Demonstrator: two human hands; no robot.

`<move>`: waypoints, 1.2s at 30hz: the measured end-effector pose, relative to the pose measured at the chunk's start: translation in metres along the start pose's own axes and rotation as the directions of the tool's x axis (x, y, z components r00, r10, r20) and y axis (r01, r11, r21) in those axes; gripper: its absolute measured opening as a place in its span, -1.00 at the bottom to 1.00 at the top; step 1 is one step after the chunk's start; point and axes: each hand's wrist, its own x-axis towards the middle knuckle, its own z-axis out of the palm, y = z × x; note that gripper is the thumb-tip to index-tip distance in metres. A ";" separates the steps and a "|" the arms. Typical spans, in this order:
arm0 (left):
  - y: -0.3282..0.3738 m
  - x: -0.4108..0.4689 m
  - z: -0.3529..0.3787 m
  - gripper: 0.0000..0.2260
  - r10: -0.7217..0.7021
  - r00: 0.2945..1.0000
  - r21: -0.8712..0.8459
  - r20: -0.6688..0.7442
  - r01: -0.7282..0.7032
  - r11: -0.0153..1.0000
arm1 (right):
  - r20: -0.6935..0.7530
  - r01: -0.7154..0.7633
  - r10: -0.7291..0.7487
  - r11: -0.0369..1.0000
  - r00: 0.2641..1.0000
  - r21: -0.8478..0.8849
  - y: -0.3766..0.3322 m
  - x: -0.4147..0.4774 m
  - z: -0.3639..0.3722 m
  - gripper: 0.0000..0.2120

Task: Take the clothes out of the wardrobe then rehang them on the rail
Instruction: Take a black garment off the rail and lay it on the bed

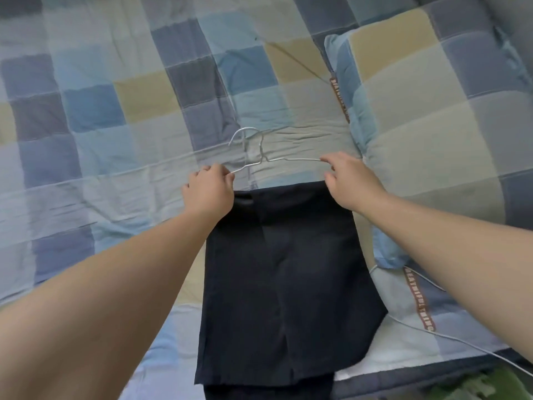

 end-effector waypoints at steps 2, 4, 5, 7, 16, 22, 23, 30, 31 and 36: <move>-0.003 0.005 0.009 -0.67 -0.009 1.000 -0.038 0.016 0.010 0.999 | 0.085 -0.009 0.006 1.000 0.996 0.029 0.006 0.003 0.012 -0.48; -0.007 -0.005 0.013 -0.59 0.010 0.999 -0.069 0.044 -0.007 0.998 | 0.145 -0.042 0.038 0.999 0.989 0.020 0.008 -0.006 0.020 -0.40; -0.008 -0.014 0.013 -0.56 0.030 0.998 -0.074 0.051 -0.026 0.997 | 0.164 -0.057 0.054 0.998 0.985 0.017 0.007 -0.014 0.022 -0.38; -0.012 -0.039 0.010 -0.54 0.075 0.995 -0.064 0.062 -0.071 0.995 | 0.182 -0.072 0.069 0.997 0.981 0.005 0.000 -0.037 0.023 -0.38; -0.019 -0.173 -0.067 -0.40 0.252 0.961 0.040 0.113 -0.258 0.965 | 0.109 -0.153 0.162 0.985 0.981 -0.081 -0.078 -0.188 -0.040 -0.39; -0.026 -0.259 -0.144 -0.39 0.419 0.900 0.036 0.124 -0.426 0.904 | -0.023 -0.252 0.251 0.959 0.968 -0.132 -0.149 -0.302 -0.089 -0.39; -0.028 -0.270 -0.154 -0.38 0.444 0.888 0.034 0.121 -0.451 0.892 | -0.049 -0.268 0.263 0.954 0.963 -0.135 -0.159 -0.319 -0.094 -0.38; -0.035 -0.339 -0.210 -0.37 0.653 0.754 0.019 0.078 -0.656 0.755 | -0.245 -0.419 0.383 0.901 0.891 -0.115 -0.205 -0.434 -0.116 -0.36; -0.033 -0.347 -0.213 -0.37 0.687 0.723 0.023 0.078 -0.690 0.723 | -0.272 -0.440 0.399 0.892 0.876 -0.107 -0.209 -0.449 -0.118 -0.36; -0.010 -0.390 -0.218 -0.38 0.834 0.545 0.030 0.088 -0.838 0.544 | -0.390 -0.559 0.489 0.825 0.780 -0.083 -0.216 -0.526 -0.127 -0.37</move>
